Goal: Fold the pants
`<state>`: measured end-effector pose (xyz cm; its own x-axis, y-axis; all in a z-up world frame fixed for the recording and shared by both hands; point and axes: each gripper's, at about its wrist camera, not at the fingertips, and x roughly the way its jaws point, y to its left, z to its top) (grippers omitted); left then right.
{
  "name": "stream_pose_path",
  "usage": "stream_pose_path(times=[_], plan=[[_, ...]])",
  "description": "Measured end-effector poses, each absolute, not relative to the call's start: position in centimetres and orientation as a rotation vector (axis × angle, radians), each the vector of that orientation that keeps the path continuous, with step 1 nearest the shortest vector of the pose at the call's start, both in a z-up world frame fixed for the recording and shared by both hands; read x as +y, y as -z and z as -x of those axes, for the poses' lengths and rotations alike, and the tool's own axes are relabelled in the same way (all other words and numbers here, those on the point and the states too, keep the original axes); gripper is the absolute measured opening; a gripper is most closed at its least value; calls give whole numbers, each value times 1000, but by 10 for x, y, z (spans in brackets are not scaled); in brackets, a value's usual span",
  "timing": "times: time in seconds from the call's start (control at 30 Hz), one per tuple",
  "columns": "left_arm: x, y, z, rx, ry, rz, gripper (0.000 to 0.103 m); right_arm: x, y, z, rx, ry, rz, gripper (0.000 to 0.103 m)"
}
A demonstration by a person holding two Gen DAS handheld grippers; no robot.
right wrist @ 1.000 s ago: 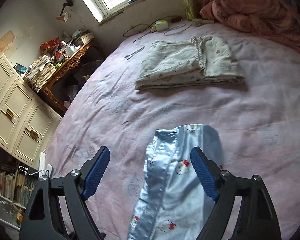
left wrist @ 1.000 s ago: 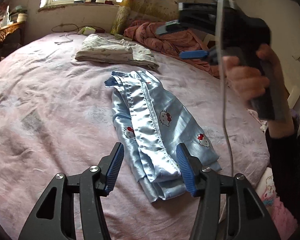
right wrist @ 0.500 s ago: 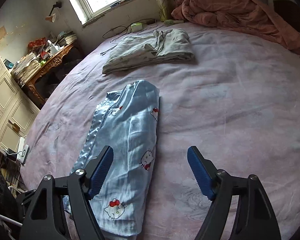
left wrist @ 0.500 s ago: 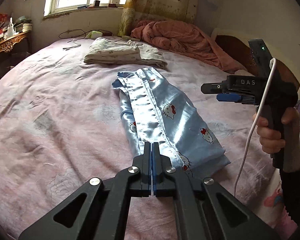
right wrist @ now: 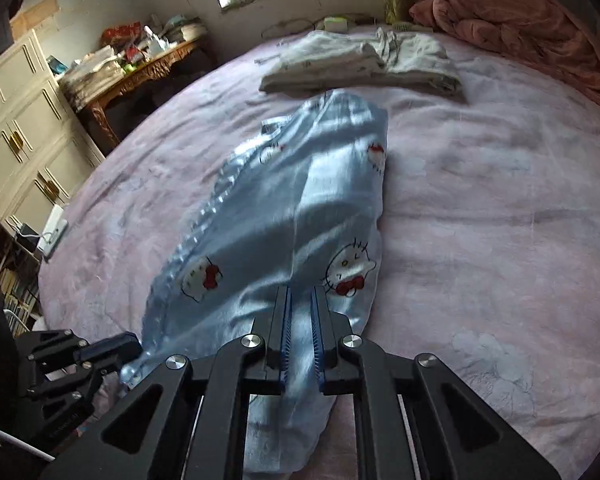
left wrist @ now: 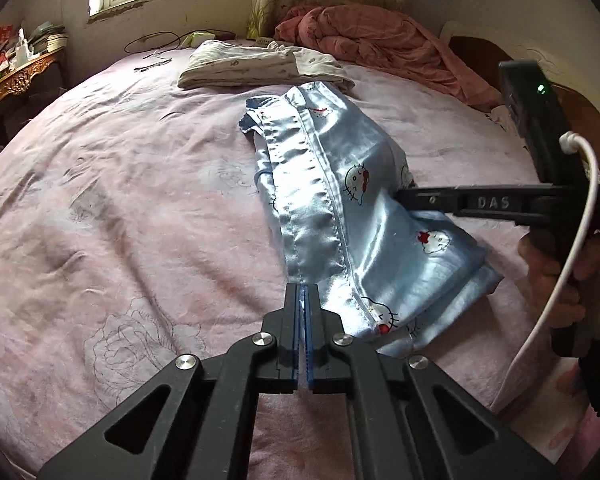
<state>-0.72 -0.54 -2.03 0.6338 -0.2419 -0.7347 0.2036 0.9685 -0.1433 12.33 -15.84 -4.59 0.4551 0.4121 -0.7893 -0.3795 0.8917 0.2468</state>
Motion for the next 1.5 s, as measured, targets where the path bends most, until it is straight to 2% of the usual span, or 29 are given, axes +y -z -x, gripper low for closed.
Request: stream_pose_path(times=[0.13, 0.3, 0.43, 0.6, 0.77, 0.97, 1.2, 1.4, 1.5], plan=[[-2, -9, -3, 759, 261, 32, 13, -166, 36, -120, 971, -507, -79, 10], [-11, -35, -54, 726, 353, 57, 14, -169, -4, -111, 817, -462, -40, 10], [-31, -23, -112, 827, 426, 101, 14, -171, -11, -146, 830, -419, -101, 10], [-46, -4, -148, 855, 319, 30, 14, -167, 22, -191, 977, -440, -137, 10], [-27, 37, -177, 958, 242, 48, 11, -172, 44, -193, 994, -450, -129, 10], [-10, 29, -172, 927, 207, 87, 9, -176, 30, -179, 973, -472, -120, 10], [-9, 4, -126, 896, 351, 150, 9, -166, 31, -145, 988, -515, -100, 10], [-23, 26, -101, 917, 259, 19, 9, -169, 49, -124, 1022, -479, -101, 10], [-13, 27, -92, 888, 259, 70, 9, -174, 45, -110, 1016, -474, -93, 10]])
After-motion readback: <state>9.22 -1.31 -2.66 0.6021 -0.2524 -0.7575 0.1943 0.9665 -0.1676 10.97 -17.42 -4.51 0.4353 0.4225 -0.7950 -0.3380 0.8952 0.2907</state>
